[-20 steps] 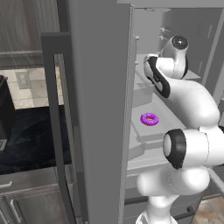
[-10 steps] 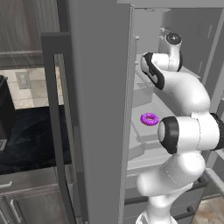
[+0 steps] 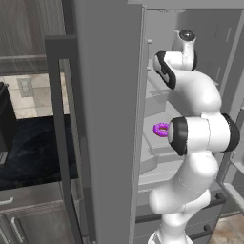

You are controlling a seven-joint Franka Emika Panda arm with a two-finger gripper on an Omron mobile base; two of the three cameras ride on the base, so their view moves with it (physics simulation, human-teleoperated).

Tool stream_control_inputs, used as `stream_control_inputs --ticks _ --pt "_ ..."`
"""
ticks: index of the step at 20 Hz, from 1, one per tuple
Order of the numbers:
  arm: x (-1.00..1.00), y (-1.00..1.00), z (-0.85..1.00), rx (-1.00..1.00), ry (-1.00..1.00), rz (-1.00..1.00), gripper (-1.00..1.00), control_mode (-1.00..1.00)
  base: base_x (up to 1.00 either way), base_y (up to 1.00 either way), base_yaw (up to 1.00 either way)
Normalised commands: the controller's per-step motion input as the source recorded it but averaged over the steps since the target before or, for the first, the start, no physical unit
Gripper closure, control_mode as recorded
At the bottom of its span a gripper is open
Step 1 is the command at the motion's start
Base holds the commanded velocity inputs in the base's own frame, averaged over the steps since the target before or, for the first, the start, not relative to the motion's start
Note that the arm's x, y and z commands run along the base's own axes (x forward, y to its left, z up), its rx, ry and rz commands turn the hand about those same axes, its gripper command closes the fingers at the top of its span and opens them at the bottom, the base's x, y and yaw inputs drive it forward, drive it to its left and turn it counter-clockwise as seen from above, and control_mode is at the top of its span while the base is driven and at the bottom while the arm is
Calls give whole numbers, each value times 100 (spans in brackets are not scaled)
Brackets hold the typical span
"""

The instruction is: Take the cake and donut from the fridge and place them on the empty tray on the dining counter.

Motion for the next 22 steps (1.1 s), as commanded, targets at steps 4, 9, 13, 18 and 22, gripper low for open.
stream_control_inputs --ticks 4,9,13,18,22 --pt "6 -13 -17 0 1 0 100 -100 0 0 0" --pt "-34 0 -1 0 -2 0 100 -100 0 0 0" --pt "-82 0 14 0 -10 0 100 -100 0 0 0" --pt "-92 6 2 0 -10 3 100 -100 0 0 0" --pt "-100 31 28 0 -6 4 100 -100 0 0 0"
